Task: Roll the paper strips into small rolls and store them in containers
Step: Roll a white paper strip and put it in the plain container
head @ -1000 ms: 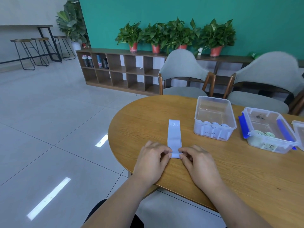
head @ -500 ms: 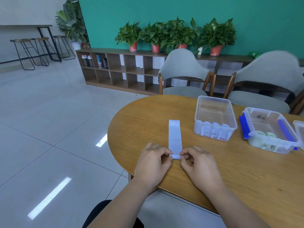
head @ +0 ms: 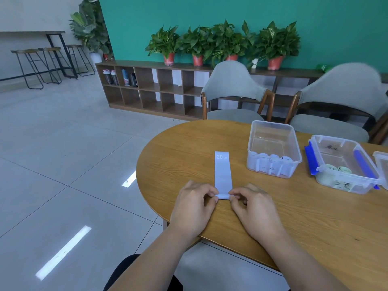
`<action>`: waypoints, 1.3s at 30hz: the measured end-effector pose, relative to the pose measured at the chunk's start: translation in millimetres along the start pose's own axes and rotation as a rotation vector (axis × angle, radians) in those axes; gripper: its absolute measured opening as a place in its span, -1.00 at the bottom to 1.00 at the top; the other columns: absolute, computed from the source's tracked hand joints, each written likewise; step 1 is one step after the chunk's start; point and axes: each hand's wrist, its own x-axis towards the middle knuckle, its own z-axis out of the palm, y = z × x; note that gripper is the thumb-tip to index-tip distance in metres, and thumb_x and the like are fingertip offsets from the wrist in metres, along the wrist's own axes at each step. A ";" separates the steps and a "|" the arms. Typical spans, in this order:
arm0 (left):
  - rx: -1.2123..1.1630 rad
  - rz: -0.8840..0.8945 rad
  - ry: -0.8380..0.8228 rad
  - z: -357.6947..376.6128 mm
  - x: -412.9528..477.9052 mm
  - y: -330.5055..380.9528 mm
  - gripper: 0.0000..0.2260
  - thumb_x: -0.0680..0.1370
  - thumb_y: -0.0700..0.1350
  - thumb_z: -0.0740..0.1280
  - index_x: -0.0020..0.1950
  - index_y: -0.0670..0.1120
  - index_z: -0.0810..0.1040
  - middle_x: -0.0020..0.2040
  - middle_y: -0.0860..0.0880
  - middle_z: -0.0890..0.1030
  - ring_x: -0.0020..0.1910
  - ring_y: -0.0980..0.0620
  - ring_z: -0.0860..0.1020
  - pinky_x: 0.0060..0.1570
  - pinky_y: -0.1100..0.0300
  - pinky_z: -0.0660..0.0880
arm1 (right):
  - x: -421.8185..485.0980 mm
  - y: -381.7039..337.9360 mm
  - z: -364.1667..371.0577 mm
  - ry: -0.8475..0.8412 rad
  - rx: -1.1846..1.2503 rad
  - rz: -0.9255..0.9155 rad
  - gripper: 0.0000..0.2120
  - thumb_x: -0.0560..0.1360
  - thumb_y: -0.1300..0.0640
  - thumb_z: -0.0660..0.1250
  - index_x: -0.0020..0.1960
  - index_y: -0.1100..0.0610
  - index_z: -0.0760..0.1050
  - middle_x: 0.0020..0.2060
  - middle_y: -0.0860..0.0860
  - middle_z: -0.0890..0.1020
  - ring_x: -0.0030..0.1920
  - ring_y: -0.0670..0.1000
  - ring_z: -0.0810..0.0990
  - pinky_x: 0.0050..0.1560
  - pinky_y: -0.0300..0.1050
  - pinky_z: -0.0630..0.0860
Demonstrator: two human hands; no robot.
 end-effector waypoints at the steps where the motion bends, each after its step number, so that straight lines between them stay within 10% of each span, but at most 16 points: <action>1: 0.011 0.007 -0.002 0.2 0.2 0.2 -0.91 0.57 -0.02 0.47 0.06 0.12 0.69 -0.08 0.27 0.65 0.05 0.23 0.47 0.07 0.20 0.49 | 0.0 -0.4 0.6 0.001 -0.021 -0.003 -0.90 0.53 0.06 0.48 0.03 -0.09 0.71 -0.16 -0.20 0.58 -0.10 -0.16 0.53 -0.11 -0.13 0.55; 39: -0.033 -0.024 0.002 -1.0 1.2 -0.6 -0.85 0.56 -0.11 0.48 0.08 0.11 0.70 -0.09 0.28 0.65 0.09 0.31 0.45 0.01 0.50 0.34 | 0.1 -3.3 -2.8 -0.001 0.011 0.063 -0.84 0.46 0.08 0.52 0.00 -0.12 0.64 -0.22 -0.23 0.60 -0.20 -0.22 0.49 -0.15 -0.14 0.52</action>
